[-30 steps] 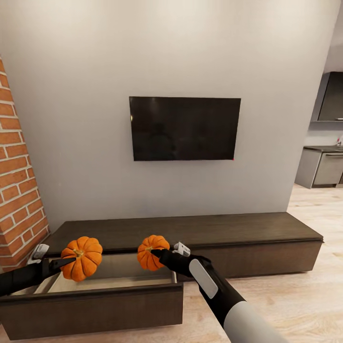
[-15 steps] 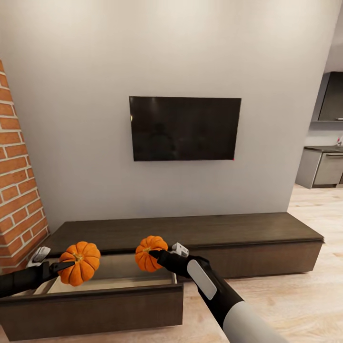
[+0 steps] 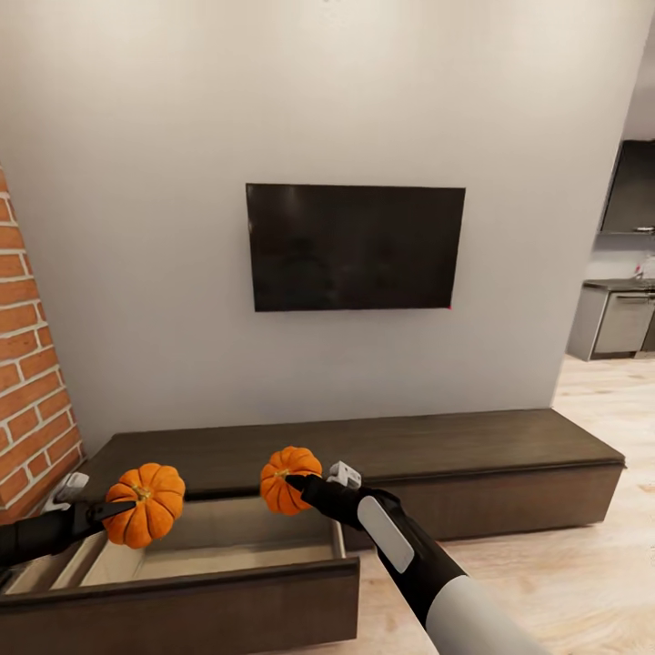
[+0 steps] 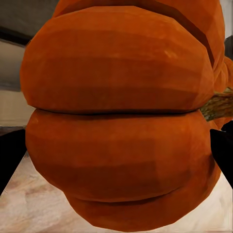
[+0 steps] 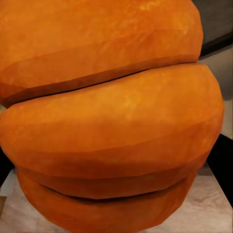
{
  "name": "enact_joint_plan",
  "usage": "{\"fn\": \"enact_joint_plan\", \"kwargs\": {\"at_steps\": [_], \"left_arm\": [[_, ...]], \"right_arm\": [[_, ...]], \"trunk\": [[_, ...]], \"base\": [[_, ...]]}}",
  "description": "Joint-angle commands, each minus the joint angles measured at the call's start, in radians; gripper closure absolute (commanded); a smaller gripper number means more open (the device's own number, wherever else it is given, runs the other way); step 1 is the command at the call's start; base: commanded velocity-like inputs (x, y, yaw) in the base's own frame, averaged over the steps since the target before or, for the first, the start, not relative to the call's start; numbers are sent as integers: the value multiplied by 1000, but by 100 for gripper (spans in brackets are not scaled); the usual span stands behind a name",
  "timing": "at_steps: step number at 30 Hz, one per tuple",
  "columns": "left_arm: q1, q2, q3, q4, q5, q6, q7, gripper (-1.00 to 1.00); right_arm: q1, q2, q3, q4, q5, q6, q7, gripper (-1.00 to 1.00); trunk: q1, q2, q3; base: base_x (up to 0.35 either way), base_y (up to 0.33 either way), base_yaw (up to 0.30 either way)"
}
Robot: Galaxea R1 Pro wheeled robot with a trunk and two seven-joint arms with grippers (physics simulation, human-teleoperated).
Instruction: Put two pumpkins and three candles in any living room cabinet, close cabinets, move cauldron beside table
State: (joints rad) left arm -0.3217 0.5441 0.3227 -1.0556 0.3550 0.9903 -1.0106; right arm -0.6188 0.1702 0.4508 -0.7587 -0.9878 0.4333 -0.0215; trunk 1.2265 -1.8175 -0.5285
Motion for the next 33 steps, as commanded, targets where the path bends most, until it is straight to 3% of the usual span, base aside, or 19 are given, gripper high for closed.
{"fn": "enact_joint_plan", "kwargs": {"at_steps": [1, 8, 17, 23, 33], "left_arm": [[0, 0, 1, 0, 2, 4, -2, 100], [0, 0, 1, -1, 4, 3, -3, 100], [0, 0, 2, -4, 7, 3, -5, 100], [0, 0, 2, -3, 8, 2, -5, 100], [0, 0, 4, -1, 8, 2, -5, 100]], "right_arm": [[-1, 0, 1, 0, -5, 2, -2, 100], [-1, 0, 0, 2, -5, 1, -1, 100], [-1, 0, 1, 0, -5, -27, -5, 100], [-2, 1, 48, 1, -5, -64, -9, 100], [-1, 0, 55, 0, -5, -69, -9, 100]], "trunk": [[0, -1, 0], [0, -1, 7], [0, -1, 8], [0, -1, 8], [0, -1, 8]], "base": [[35, 302, -201], [1, 294, -174], [-6, 38, -15], [0, 1, 197], [17, 1, 72]]}}
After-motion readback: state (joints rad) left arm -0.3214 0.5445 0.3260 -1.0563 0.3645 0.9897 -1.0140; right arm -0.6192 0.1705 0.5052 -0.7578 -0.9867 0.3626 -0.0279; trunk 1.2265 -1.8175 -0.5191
